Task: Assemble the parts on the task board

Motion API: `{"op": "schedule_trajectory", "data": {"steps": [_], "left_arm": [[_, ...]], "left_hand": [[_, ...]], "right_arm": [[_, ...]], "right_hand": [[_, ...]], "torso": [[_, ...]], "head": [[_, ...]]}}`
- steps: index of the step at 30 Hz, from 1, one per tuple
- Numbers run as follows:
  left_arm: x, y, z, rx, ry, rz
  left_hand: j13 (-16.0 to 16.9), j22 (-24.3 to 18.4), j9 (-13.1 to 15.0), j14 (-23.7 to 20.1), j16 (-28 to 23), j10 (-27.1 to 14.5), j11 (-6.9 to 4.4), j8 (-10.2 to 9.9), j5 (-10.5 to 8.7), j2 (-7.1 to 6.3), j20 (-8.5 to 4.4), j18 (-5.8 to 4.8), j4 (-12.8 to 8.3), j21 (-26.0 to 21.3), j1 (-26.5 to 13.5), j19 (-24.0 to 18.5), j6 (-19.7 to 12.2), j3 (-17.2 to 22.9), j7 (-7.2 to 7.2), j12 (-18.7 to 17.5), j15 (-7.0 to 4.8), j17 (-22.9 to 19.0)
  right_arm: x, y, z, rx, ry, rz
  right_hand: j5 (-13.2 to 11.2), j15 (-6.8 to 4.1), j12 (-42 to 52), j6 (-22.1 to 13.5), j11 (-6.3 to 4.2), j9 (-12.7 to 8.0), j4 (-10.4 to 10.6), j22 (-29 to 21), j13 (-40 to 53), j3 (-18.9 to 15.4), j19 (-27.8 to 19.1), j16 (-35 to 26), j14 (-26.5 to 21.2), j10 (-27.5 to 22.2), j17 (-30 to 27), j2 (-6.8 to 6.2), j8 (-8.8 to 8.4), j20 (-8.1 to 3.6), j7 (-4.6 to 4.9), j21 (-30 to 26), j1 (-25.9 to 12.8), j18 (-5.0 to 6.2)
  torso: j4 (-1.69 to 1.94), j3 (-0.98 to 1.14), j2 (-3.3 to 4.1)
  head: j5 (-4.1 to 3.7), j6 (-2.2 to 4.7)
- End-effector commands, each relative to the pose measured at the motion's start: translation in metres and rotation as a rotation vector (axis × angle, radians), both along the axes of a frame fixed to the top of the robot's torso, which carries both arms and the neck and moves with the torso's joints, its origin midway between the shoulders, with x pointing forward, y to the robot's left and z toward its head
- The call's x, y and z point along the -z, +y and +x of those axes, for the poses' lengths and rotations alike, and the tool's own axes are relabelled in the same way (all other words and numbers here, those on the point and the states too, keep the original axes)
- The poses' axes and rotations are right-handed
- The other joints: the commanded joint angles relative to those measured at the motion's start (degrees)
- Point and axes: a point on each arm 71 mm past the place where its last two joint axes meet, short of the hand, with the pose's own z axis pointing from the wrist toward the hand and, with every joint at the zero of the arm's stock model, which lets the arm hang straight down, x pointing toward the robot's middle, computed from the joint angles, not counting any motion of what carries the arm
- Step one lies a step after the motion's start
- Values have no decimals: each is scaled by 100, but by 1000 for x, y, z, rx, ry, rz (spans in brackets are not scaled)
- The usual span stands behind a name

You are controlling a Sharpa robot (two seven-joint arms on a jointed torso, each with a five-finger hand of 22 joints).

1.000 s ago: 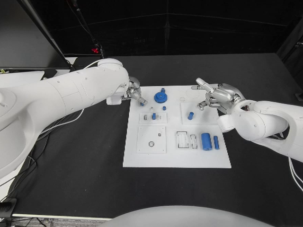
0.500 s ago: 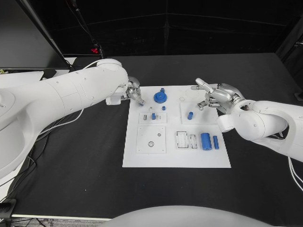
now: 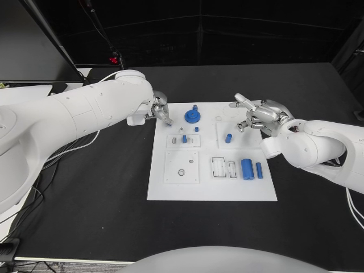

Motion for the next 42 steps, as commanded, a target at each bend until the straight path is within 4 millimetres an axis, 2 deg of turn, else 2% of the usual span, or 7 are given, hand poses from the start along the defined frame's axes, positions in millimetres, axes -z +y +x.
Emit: {"op": "schedule_trajectory", "data": {"steps": [1,5,10,28,32,37,42], "left_arm": [[-2,0,0,9,-14,-14],[-3,0,1,13,-33,-33],[-4,1,1,22,-56,-59],[-8,4,-2,27,-85,-125],[-12,6,-8,37,-84,-133],[-16,10,-18,38,-58,-145],[-18,16,-29,34,-40,-148]], "left_hand": [[1502,1509,5,589,5,588,-26,14,12,286,-37,-37,-5,18,221,598,67,57,-16,-38,-30,1510],[1502,1509,22,589,5,588,-44,13,37,210,-39,-37,-29,18,227,598,109,208,-39,-38,-39,1510],[1502,1509,57,589,5,588,-59,-8,176,74,-46,-37,-38,18,219,598,175,429,-52,-38,-52,1510],[1502,1509,68,589,5,588,-61,-22,190,28,-48,-37,-44,18,220,598,196,510,-52,-38,-54,1510],[1502,1509,70,589,5,588,-60,-22,192,24,-48,-37,-39,18,216,598,201,519,-50,-38,-55,1510],[1502,1509,72,589,5,588,-58,-24,193,18,-48,-37,-32,18,209,598,206,529,-48,-38,-55,1510],[1502,1509,74,589,5,588,-55,-26,193,12,-48,-37,-24,18,197,598,211,541,-44,-38,-55,1510]], "right_arm": [[-1,1,0,-11,-3,3],[-1,0,0,-9,-3,2],[-1,0,0,-8,-3,1],[0,-3,1,-2,-1,-2],[-1,-4,0,1,-1,-3],[-1,-6,0,4,-1,-4],[-1,-6,0,4,-2,-4]], "right_hand": [[35,-7,-9,-41,17,-8,-25,-5,646,-20,-37,-36,-51,-19,410,15,21,4,7,-17,24,64],[35,-7,-9,-41,17,-8,-25,-5,646,-20,-37,-36,-51,-19,410,15,21,4,7,-17,24,64],[44,-7,-13,-40,17,-7,-27,-8,640,-22,-43,-39,-57,-24,404,15,23,5,6,-28,27,66],[44,-7,-14,-40,17,-7,-27,-8,640,-22,-43,-39,-57,-25,404,15,23,5,6,-28,27,66],[44,-7,-14,-40,17,-7,-27,-8,640,-22,-43,-39,-57,-25,404,15,23,5,6,-28,27,66],[44,-7,-14,-40,17,-7,-27,-8,640,-22,-43,-39,-57,-25,404,15,23,5,6,-28,27,66],[55,-6,-17,-36,16,-6,-31,-14,634,-27,-55,-44,-67,-31,393,16,28,5,3,-48,32,69]], "torso": [[4,-1,1],[3,-2,1],[4,-1,-1],[7,5,-4],[26,17,-9],[65,44,-19],[81,48,-19]], "head": [[-7,-13],[-6,-13],[-9,-27],[-6,-50],[3,-59],[-4,-78],[-3,-89]]}}
